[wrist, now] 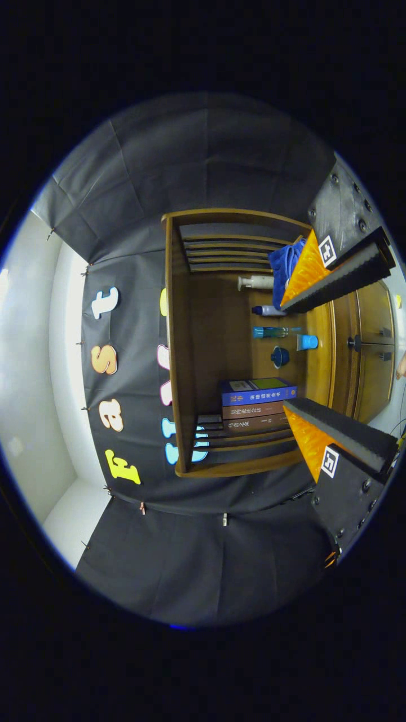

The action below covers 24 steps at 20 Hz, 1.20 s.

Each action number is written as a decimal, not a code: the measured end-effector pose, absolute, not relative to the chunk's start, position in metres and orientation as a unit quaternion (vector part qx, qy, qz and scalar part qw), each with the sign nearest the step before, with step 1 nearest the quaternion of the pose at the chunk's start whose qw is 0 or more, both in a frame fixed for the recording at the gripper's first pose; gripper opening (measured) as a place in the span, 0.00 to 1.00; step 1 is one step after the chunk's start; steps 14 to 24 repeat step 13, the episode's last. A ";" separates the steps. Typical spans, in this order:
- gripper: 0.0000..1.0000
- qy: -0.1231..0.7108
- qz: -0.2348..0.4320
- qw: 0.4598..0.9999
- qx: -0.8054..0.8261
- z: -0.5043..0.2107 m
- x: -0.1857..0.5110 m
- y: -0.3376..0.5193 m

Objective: Pull open the drawer, take out the items inside it, and place them on the countertop above the cabinet.

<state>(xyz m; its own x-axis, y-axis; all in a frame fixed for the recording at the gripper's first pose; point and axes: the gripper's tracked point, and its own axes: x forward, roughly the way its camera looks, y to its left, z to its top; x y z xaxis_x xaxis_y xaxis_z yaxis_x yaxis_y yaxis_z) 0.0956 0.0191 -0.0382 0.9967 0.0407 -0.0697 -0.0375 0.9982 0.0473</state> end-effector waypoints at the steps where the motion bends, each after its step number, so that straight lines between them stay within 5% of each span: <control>1: 0.99 0.033 0.016 0.999 0.024 -0.036 0.093 0.019; 24: 0.99 0.019 0.014 1.000 0.019 -0.015 0.073 0.019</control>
